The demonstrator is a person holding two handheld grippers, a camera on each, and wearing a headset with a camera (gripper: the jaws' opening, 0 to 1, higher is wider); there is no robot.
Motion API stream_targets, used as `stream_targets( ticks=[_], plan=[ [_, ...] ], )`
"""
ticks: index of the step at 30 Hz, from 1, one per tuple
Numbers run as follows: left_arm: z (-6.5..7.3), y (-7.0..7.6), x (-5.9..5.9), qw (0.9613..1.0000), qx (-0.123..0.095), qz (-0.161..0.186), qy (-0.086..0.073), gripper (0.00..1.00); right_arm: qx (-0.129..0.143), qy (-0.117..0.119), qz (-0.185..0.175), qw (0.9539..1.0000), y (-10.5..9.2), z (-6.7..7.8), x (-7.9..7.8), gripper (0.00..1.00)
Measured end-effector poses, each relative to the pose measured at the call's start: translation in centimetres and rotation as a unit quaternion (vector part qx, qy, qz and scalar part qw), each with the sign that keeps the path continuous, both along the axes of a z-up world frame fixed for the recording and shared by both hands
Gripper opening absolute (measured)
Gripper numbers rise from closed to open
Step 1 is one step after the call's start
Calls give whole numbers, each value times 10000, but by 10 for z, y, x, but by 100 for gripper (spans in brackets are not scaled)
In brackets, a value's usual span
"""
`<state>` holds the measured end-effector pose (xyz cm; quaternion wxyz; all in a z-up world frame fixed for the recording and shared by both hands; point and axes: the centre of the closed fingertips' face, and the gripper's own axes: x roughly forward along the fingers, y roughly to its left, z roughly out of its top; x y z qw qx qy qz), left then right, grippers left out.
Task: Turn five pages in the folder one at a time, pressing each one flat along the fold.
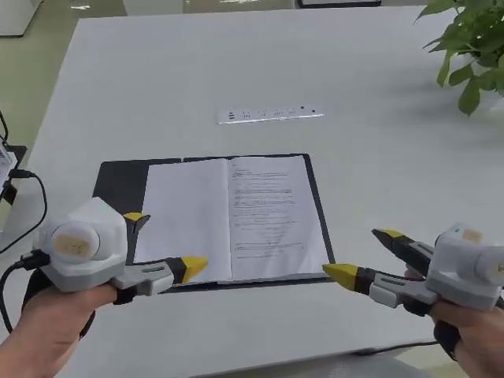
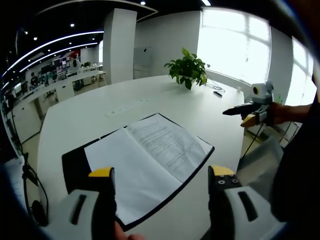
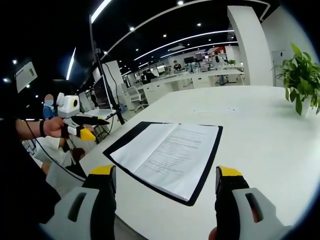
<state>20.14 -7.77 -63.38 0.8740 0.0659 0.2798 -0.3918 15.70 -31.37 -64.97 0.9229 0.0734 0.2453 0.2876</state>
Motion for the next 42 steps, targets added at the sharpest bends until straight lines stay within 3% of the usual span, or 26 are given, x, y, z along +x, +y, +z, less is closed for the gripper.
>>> stream_targets(
  ticks=[8, 20, 25, 29, 34, 42],
  plan=[
    [5, -29, 10, 9995, 11, -318, -66, 75, 7, 13, -23, 10000, -6, 1, -2, 81],
    [10, -95, 38, 9965, -88, -807, -191, 75, -47, 59, 77, 9999, -7, 2, -6, 81],
    [9, -119, 41, 9950, -105, -974, -203, 75, -40, 53, 52, 10000, -11, 3, -5, 81],
    [3, -138, 40, 9935, -137, -1121, -132, 75, -36, 65, 58, 10000, -14, 3, -5, 80],
    [-16, -154, 43, 9926, -19, -1218, -16, 75, -28, 64, 70, 10000, -16, 3, -5, 81],
    [-47, -179, 36, 9915, 97, -1281, 194, 75, -86, 149, 201, 9997, -17, -1, -5, 80]
  ],
)
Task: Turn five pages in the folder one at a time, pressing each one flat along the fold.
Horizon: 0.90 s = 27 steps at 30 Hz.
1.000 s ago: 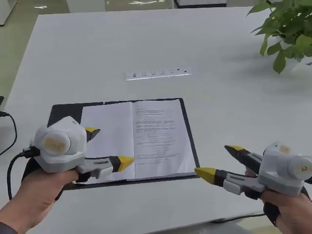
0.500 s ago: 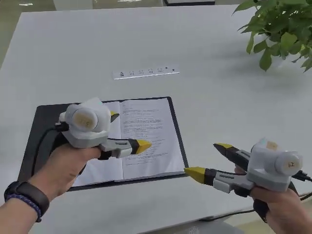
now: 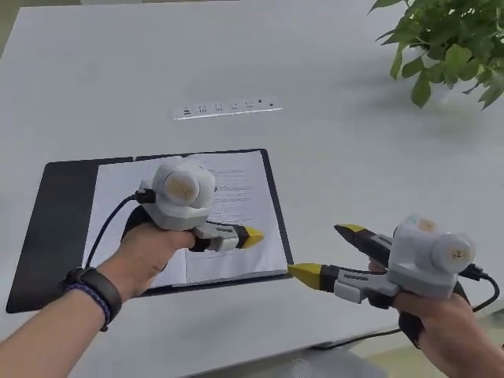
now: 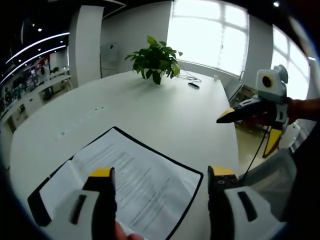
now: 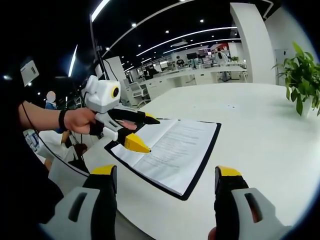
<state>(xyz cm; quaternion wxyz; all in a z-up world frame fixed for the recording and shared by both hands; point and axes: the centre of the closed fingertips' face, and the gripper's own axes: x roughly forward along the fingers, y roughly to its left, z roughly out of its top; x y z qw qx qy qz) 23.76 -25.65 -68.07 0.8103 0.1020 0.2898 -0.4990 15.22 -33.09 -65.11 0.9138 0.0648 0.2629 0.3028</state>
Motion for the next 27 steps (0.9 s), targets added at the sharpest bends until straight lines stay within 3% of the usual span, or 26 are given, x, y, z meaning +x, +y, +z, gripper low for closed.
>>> stream_targets(
  ticks=[7, 17, 27],
  plan=[
    [-30, -11, 0, 9997, 167, 59, 151, 74, 20, 19, 9, 10000, -3, -1, 2, 79],
    [-60, -22, 5, 9985, 460, 236, 171, 75, 30, 163, 13, 9999, -9, -11, 0, 76],
    [-89, -36, -3, 9967, 744, 151, 280, 75, 35, 240, 5, 9997, -15, -19, -1, 76]
  ],
)
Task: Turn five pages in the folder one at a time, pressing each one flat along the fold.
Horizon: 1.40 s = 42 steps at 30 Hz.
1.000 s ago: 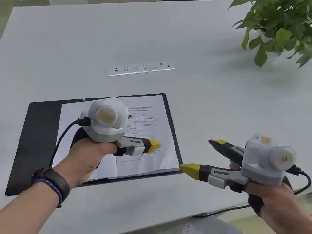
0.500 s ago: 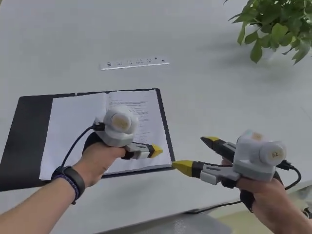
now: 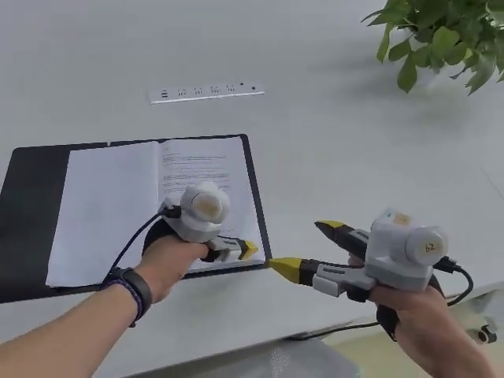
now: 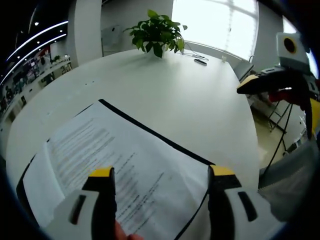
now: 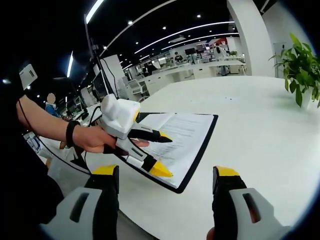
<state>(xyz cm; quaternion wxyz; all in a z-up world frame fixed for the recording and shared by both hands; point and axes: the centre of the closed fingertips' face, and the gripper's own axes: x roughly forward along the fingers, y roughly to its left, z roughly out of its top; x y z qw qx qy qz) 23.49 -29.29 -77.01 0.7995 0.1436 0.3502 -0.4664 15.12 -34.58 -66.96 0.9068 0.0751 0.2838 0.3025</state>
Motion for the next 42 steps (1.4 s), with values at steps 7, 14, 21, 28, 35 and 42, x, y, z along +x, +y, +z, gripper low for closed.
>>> stream_targets(
  ticks=[7, 14, 21, 28, 35, 42],
  plan=[
    [-13, -2, -5, 9998, 176, -22, 39, 77, 79, 19, -37, 10000, -4, -1, 2, 76],
    [-16, 1, -5, 9990, 372, -192, -168, 76, 94, 64, 5, 9999, -3, -5, 2, 75],
    [-15, 2, -4, 9990, 354, -200, -161, 74, 174, 67, 38, 9998, -1, -8, 7, 73],
    [-15, 4, -1, 9990, 376, -185, -174, 70, 208, 72, 142, 9997, 4, -13, 14, 71],
    [-14, 5, 0, 9993, 325, -139, -153, 66, 378, 86, 170, 9991, 10, -16, 27, 68],
    [-14, 5, -1, 9992, 333, -139, -154, 66, 582, 150, 125, 9981, 12, -29, 44, 59]
  ],
)
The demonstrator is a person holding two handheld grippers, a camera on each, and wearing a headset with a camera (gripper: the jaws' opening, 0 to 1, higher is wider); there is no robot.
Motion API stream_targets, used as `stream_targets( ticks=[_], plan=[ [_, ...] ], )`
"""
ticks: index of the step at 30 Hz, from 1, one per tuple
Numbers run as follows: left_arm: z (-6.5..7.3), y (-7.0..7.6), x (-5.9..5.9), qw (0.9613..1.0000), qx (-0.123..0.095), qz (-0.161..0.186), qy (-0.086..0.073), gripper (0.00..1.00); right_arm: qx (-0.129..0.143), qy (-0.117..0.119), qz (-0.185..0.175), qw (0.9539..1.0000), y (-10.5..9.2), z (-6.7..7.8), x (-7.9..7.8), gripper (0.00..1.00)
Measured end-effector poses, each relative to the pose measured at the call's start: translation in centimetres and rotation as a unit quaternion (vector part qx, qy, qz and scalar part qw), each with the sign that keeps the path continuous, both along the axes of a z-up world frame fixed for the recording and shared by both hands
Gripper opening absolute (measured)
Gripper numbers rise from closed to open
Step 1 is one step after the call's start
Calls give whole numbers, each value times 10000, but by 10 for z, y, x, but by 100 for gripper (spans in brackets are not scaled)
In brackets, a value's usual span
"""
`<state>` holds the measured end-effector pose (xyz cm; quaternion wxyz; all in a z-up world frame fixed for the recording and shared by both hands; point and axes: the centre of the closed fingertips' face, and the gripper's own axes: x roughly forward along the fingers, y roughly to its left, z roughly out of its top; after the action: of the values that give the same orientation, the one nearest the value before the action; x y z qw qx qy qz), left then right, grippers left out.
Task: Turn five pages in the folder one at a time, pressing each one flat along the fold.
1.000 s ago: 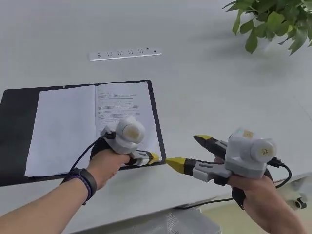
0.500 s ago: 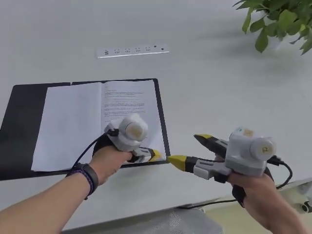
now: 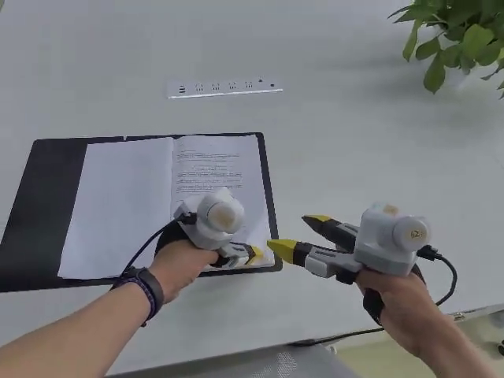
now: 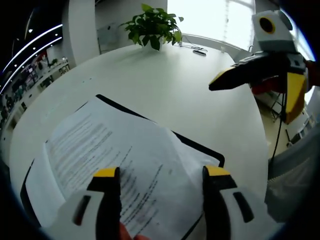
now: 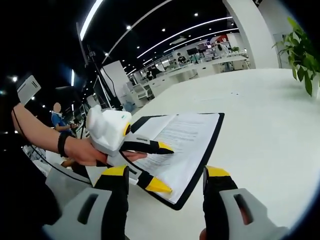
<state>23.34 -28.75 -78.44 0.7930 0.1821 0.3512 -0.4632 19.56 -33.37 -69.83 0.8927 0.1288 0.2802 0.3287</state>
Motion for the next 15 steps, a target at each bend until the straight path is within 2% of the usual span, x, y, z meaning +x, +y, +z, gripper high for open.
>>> stream_targets(
  ticks=[4, 11, 15],
  plan=[
    [0, 0, 0, 10000, -9, -4, 12, 66, 160, 50, 8, 9999, 2, -2, 11, 57],
    [0, 0, -1, 10000, -31, 49, 9, 67, 258, 191, 23, 9995, 4, -11, 24, 53],
    [0, 0, 0, 10000, -44, 46, 1, 67, 173, 272, 66, 9995, 5, -24, 29, 51]
  ],
)
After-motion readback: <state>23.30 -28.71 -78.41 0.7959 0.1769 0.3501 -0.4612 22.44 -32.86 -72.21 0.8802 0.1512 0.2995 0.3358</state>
